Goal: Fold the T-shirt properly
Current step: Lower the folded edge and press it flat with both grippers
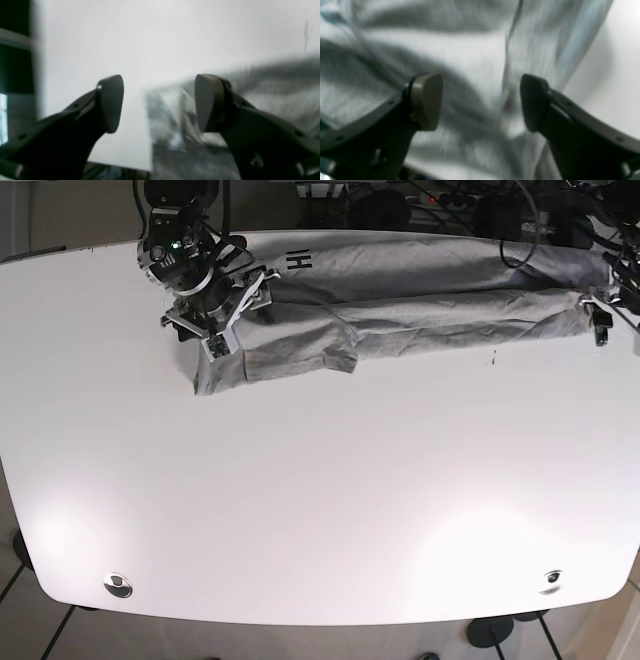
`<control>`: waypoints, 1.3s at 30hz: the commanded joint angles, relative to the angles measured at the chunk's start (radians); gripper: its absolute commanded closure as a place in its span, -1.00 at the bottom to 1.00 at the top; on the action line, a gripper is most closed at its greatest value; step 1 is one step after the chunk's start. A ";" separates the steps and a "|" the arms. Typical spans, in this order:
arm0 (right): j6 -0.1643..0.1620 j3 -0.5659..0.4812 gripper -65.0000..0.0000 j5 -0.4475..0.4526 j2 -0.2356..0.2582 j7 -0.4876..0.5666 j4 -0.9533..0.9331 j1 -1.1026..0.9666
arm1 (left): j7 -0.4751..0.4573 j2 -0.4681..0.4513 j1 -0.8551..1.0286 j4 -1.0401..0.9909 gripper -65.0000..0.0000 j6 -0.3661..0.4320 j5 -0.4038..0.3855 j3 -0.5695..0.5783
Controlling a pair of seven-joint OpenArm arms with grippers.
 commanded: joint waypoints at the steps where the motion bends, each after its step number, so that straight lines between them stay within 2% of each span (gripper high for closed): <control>1: 0.022 -0.001 -0.37 0.011 -0.004 0.021 0.021 0.032 | 0.054 -0.004 0.005 0.050 -0.24 -0.005 -0.062 -0.016; 3: 0.044 -0.001 -0.37 0.011 -0.004 0.020 0.019 0.067 | 0.103 -0.001 0.005 0.065 -0.24 -0.005 -0.090 -0.011; 5: 0.068 -0.002 -0.37 0.011 -0.006 0.017 0.019 0.087 | 0.134 0.032 0.005 0.061 -0.24 -0.005 -0.064 0.007; 6: 0.074 -0.002 -0.37 0.011 -0.012 0.017 0.017 0.089 | 0.134 0.052 0.005 0.061 -0.24 -0.005 -0.030 0.015; 7: 0.074 -0.002 -0.33 0.011 -0.018 0.017 0.017 0.089 | 0.134 0.078 0.005 0.050 -0.24 -0.005 0.045 0.024; 8: 0.074 -0.002 -0.23 0.013 -0.018 0.017 0.017 0.087 | 0.132 0.091 0.003 0.032 -0.24 -0.005 0.099 0.024; 11: 0.074 -0.053 0.35 0.011 -0.015 0.020 -0.035 0.083 | 0.132 0.101 -0.002 -0.042 -0.23 -0.005 0.208 0.022; 13: 0.071 -0.061 0.78 0.011 -0.012 0.021 -0.091 0.079 | 0.131 0.098 -0.002 -0.062 -0.08 -0.005 0.223 0.019; 14: 0.067 -0.061 0.91 0.007 -0.010 0.023 -0.125 0.079 | 0.131 0.097 -0.002 -0.068 0.05 -0.005 0.226 0.019; 15: 0.067 -0.030 0.91 0.008 -0.009 0.044 -0.164 0.072 | 0.131 0.078 0.002 -0.083 0.19 -0.005 0.226 0.021; 16: 0.067 -0.001 0.89 0.010 -0.009 0.078 -0.187 0.056 | 0.131 0.065 -0.002 -0.106 0.23 -0.005 0.226 0.024; 19: 0.067 0.051 0.85 0.002 -0.006 0.170 -0.263 0.040 | 0.131 0.036 -0.041 -0.208 0.22 -0.005 0.225 0.025; 22: 0.067 0.114 0.85 0.011 0.037 0.196 -0.332 0.047 | 0.131 0.016 -0.120 -0.309 0.22 -0.005 0.226 0.036; 24: 0.067 0.151 0.85 0.011 0.050 0.224 -0.363 0.075 | 0.131 0.000 -0.178 -0.364 0.22 -0.005 0.226 0.091; 30: 0.067 0.235 0.85 0.011 0.088 0.233 -0.469 0.191 | 0.131 0.005 -0.319 -0.407 0.22 -0.005 0.226 0.200; 35: 0.070 0.234 0.85 0.010 0.106 0.225 -0.486 0.261 | 0.134 0.048 -0.354 -0.387 0.21 -0.005 0.217 0.226; 36: 0.070 0.234 0.85 0.010 0.106 0.225 -0.467 0.261 | 0.134 0.052 -0.354 -0.355 0.14 -0.005 0.216 0.225; 39: 0.073 0.234 0.85 0.010 0.102 0.225 -0.429 0.254 | 0.137 0.055 -0.345 -0.229 -0.43 -0.005 0.133 0.196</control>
